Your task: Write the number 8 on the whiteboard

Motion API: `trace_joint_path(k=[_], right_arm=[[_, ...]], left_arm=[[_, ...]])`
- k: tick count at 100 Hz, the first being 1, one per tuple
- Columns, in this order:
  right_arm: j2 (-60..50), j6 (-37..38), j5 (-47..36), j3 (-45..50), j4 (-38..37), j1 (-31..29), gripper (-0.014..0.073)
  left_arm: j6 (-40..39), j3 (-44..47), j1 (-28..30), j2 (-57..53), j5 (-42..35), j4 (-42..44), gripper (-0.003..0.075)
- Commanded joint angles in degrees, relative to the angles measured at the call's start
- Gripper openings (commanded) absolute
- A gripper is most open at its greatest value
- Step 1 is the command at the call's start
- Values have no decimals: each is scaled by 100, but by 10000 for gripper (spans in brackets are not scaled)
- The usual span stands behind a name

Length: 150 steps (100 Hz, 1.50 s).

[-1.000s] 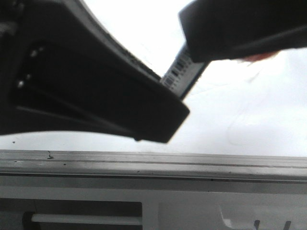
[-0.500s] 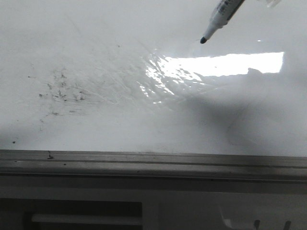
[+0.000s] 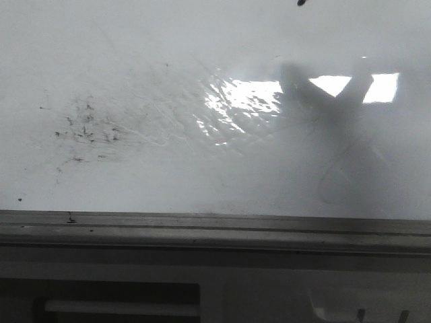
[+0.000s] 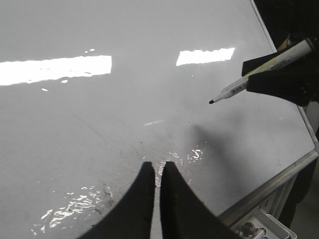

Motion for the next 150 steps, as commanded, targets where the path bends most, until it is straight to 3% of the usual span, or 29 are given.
trace_joint_path(k=[1, 24, 55, 80, 103, 130, 150], right_arm=[[59, -73, -177, -203, 25, -9, -62], [337, -73, -785, -203, 270, -9, -62], [841, -73, -412, -203, 589, -9, -62], [1149, -73, 410, -203, 601, -9, -62], [852, -73, -537, 15, 676, -9, -64], [240, -73, -1091, 707, 1457, -9, -64], [396, -73, -110, 826, 1598, -9, -64]], left_arm=[[-67, -151, -29, 20, 96, 22, -20], [-67, -151, -29, 20, 333, 22, -20], [-67, -151, -29, 20, 404, 11, -20], [-67, -151, -29, 20, 490, 11, -20], [-67, -151, -29, 20, 490, 11, -20], [-67, -151, -29, 20, 490, 11, -20], [-67, -151, -29, 20, 490, 11, -20]])
